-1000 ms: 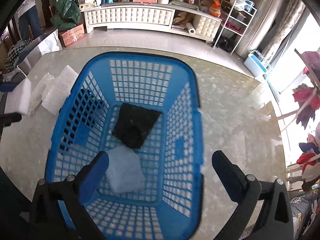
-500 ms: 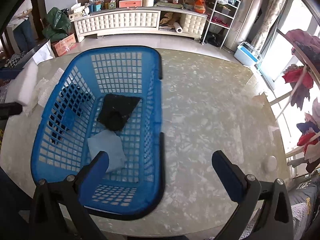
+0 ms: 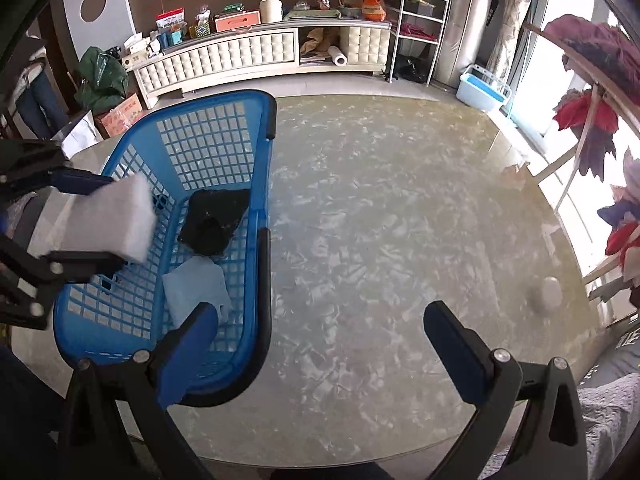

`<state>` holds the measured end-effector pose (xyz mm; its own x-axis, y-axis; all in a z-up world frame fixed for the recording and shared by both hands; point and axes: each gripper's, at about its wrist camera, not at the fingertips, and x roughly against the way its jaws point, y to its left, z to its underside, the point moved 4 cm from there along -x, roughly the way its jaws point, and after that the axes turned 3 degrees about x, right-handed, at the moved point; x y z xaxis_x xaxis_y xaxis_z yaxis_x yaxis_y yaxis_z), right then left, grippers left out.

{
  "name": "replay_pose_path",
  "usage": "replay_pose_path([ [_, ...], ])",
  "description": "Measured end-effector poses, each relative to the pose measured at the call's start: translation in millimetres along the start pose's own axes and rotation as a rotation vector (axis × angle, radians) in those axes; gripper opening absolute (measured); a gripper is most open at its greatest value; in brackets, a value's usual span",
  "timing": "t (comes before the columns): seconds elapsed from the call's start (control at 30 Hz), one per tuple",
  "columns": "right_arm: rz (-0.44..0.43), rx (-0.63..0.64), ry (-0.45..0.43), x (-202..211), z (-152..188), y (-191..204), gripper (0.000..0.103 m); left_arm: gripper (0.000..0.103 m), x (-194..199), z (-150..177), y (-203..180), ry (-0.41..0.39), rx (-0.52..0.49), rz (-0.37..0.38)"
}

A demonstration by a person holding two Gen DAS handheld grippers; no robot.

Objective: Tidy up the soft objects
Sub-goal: 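Carry the white pad into the blue basket and open the left tool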

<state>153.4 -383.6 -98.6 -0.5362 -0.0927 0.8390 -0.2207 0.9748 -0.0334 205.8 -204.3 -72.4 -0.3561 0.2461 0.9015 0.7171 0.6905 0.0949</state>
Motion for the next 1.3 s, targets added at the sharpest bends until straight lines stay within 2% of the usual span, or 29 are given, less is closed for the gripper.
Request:
replay_pose_path([
  [0.17, 0.008, -0.008, 0.013, -7, 3, 0, 0.103, 0.059, -18, -4, -9, 0.017, -0.021, 0.018],
  [0.6, -0.03, -0.021, 0.013, -17, -1, -1, 0.103, 0.059, -73, -5, -18, 0.154, -0.077, 0.039],
  [0.83, -0.046, -0.032, 0.017, -20, -2, -4, 0.103, 0.063, -81, -9, -19, 0.181, -0.079, 0.054],
  [1.0, -0.061, -0.045, 0.021, -22, -2, -5, 0.103, 0.08, -82, -11, -22, 0.189, -0.097, 0.05],
  [1.2, -0.086, -0.043, 0.024, -21, 0, -4, 0.103, 0.089, -77, -12, -17, 0.175, -0.089, 0.014],
  [1.3, -0.084, -0.047, 0.024, -19, 0, -5, 0.103, 0.09, -74, -13, -12, 0.154, -0.077, -0.007],
])
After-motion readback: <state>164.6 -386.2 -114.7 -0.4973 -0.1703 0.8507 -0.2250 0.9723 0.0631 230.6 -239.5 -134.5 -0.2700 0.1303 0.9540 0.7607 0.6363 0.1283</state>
